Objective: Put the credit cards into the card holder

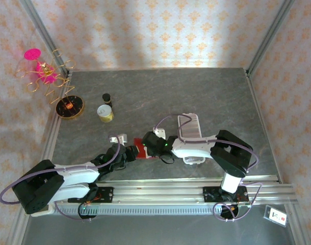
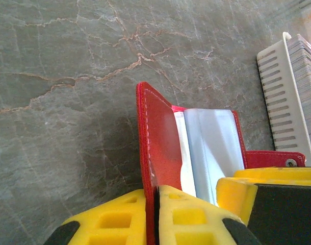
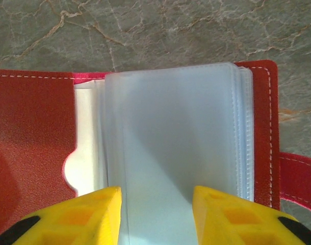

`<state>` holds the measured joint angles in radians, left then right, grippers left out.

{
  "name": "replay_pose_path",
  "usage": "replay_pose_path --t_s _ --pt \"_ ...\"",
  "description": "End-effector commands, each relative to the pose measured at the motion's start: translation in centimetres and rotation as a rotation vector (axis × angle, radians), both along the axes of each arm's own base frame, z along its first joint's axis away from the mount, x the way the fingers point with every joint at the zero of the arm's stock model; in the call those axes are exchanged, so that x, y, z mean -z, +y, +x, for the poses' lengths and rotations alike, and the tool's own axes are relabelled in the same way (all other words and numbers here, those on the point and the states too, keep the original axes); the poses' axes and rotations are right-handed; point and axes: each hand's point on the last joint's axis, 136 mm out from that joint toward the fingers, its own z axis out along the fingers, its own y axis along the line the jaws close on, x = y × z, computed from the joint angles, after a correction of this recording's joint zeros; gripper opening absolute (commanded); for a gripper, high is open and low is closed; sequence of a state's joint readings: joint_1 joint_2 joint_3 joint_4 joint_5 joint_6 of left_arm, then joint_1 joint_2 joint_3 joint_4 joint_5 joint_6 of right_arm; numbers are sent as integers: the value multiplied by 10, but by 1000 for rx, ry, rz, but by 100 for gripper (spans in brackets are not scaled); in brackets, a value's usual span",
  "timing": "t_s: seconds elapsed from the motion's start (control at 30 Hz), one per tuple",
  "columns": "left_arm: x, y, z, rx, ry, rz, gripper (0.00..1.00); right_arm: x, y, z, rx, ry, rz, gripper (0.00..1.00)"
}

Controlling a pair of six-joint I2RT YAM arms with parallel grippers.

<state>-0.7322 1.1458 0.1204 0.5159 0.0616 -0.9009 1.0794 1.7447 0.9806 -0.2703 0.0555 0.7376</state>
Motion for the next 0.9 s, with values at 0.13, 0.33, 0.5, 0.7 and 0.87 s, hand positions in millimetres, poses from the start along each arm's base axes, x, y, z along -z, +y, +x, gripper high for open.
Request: replay_pose_path --t_s 0.13,0.33,0.5,0.7,0.87 --pt "4 3 -1 -9 8 -8 9 -8 -17 5 56 -38 -52 42" --pt "5 3 -2 -8 11 -5 9 -14 -16 6 58 -49 -35 42" --pt "4 2 -2 -7 8 -11 9 -10 -16 5 56 -40 -43 43" --pt "4 1 -1 -4 6 -14 9 5 -16 0 46 -3 -60 44" --pt "6 1 -2 0 14 -13 8 8 -11 -2 36 16 -45 47"
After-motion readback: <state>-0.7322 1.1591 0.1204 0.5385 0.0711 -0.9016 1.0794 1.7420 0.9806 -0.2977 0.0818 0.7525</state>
